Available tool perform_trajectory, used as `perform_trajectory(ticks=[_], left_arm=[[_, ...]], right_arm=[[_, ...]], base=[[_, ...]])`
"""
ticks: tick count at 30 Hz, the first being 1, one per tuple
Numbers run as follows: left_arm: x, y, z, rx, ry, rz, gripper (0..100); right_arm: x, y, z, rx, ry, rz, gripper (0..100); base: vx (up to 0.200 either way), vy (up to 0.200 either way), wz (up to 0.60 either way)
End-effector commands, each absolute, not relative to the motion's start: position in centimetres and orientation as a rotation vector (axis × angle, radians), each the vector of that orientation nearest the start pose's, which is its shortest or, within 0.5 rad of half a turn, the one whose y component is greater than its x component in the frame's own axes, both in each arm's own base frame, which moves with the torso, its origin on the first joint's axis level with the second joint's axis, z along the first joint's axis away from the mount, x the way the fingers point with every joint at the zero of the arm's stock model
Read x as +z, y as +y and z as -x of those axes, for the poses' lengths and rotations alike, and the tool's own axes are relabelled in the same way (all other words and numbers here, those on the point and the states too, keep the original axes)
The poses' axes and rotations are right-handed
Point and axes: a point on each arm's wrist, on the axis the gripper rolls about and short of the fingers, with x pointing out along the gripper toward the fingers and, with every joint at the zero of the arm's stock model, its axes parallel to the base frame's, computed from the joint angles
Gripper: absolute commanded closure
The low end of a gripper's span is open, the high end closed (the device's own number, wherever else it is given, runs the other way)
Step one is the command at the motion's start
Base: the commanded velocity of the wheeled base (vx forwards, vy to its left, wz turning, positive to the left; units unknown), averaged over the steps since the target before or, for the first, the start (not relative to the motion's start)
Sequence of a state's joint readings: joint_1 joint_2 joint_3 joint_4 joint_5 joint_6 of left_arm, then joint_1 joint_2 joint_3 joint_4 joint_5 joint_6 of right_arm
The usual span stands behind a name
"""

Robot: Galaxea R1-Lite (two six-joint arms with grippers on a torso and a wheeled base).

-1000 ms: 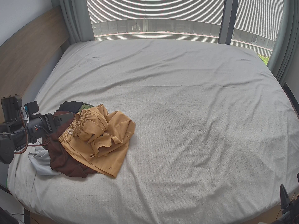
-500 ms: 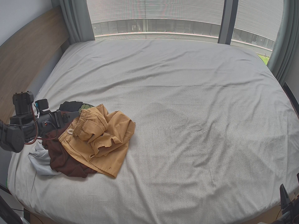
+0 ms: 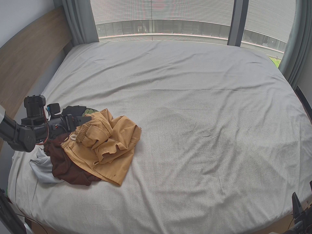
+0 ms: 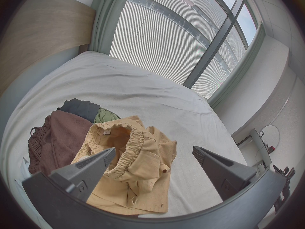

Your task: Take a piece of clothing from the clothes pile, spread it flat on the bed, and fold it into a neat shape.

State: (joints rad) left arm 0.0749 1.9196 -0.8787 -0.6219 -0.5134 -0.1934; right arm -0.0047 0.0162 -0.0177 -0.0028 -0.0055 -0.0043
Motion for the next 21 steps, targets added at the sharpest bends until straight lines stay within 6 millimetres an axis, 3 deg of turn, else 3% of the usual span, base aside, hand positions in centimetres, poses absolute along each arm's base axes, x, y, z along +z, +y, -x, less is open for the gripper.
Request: perform_trajectory(ticks=[1, 12, 21], left_arm=[[12.0, 1.5, -36.1, -0.395, 0.458, 0.315, 0], [12.0, -0.5, -37.5, -0.491, 0.462, 0.359, 0], [11.2, -0.2, -39.0, -0.478, 0.453, 0.349, 0]], right_arm=[[7.6, 0.0, 2.3, -0.009, -0.005, 0.005, 0], [7.6, 0.0, 2.3, -0.009, -0.005, 0.005, 0], [7.6, 0.0, 2.3, -0.011, -0.005, 0.005, 0]], base=[[0.000, 0.000, 0.00], [0.000, 0.000, 0.00], [0.000, 0.000, 0.00]])
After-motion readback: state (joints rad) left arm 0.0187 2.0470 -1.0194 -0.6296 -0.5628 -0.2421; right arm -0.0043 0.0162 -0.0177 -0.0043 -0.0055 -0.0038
